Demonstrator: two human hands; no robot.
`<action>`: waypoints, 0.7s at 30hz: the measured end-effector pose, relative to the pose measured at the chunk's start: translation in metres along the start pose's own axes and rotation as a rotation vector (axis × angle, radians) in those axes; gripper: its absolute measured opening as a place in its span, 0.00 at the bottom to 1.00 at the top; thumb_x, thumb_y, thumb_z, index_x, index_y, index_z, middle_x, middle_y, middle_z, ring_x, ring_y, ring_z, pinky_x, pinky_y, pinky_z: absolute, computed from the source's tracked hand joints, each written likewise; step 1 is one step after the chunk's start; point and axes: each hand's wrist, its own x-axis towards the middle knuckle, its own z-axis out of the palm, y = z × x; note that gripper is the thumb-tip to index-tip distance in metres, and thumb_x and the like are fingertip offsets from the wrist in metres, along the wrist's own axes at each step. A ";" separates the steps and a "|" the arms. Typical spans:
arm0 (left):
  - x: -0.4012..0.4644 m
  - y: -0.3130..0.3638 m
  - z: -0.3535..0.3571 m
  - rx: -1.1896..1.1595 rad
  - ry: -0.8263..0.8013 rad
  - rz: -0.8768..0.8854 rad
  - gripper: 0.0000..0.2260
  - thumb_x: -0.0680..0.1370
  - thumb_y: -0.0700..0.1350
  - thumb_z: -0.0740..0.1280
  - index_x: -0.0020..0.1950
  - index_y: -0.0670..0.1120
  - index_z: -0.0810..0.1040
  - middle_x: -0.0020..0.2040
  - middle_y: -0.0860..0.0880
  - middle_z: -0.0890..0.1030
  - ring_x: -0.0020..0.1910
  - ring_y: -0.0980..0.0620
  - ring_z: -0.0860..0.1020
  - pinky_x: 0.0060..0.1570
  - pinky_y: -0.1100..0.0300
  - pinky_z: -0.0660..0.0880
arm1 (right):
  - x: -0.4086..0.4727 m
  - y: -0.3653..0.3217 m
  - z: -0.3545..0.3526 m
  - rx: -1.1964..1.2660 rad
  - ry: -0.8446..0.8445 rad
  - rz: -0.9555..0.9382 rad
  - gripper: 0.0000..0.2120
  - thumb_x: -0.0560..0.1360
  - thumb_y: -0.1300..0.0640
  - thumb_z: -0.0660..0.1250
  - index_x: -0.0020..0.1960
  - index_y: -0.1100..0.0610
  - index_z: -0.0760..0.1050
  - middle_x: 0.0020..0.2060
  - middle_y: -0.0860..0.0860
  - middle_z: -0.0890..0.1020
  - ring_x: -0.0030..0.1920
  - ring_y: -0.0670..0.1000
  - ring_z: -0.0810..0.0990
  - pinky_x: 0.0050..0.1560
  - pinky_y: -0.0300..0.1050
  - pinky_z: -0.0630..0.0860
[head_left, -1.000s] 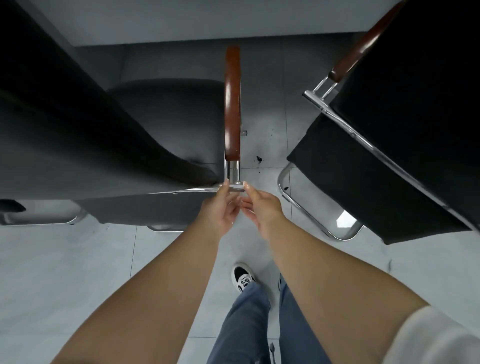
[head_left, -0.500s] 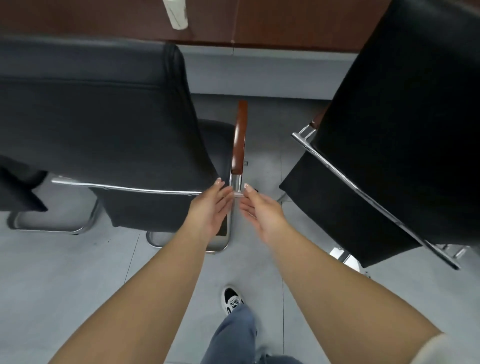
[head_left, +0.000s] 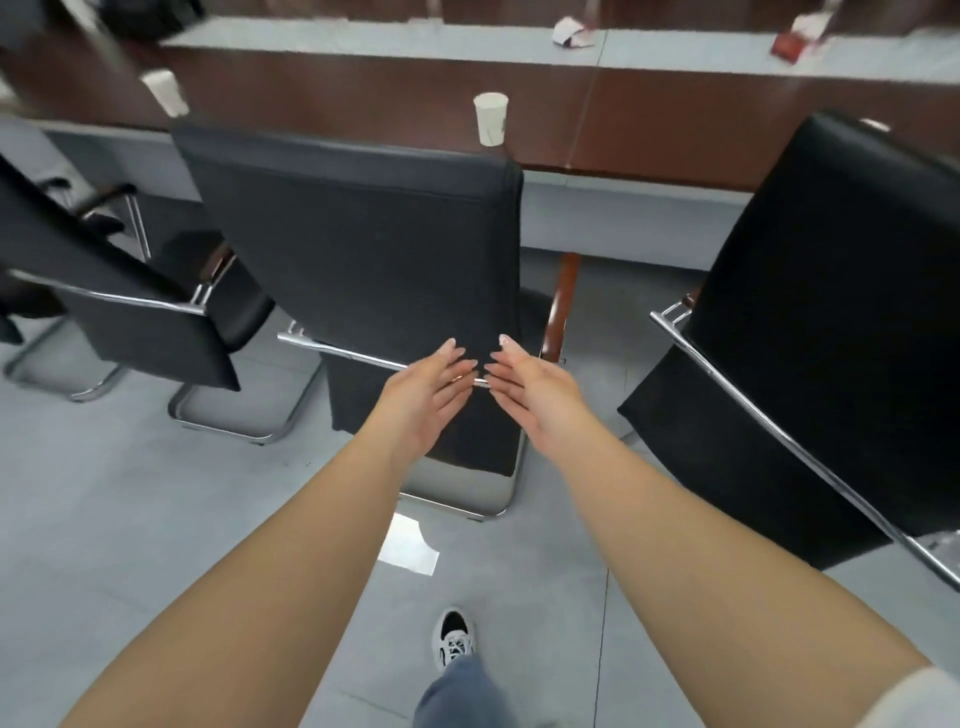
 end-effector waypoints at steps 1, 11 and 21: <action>-0.003 0.009 -0.005 0.005 0.004 0.013 0.12 0.78 0.48 0.64 0.58 0.42 0.75 0.55 0.45 0.80 0.57 0.49 0.78 0.63 0.56 0.71 | -0.004 -0.004 0.009 -0.025 -0.020 -0.009 0.09 0.74 0.51 0.68 0.46 0.57 0.77 0.43 0.51 0.82 0.46 0.47 0.81 0.51 0.38 0.76; 0.013 0.130 -0.063 0.172 -0.026 0.200 0.11 0.76 0.49 0.67 0.54 0.45 0.78 0.52 0.47 0.82 0.55 0.52 0.79 0.57 0.59 0.74 | -0.002 -0.056 0.116 -0.293 -0.132 -0.259 0.15 0.74 0.49 0.68 0.56 0.58 0.77 0.52 0.52 0.82 0.55 0.48 0.79 0.61 0.42 0.74; 0.051 0.282 -0.111 0.853 -0.069 0.601 0.10 0.76 0.52 0.66 0.55 0.51 0.78 0.52 0.55 0.80 0.54 0.58 0.76 0.57 0.64 0.70 | 0.023 -0.142 0.189 -0.879 0.043 -0.725 0.16 0.74 0.48 0.67 0.60 0.51 0.75 0.55 0.42 0.75 0.54 0.38 0.71 0.56 0.32 0.64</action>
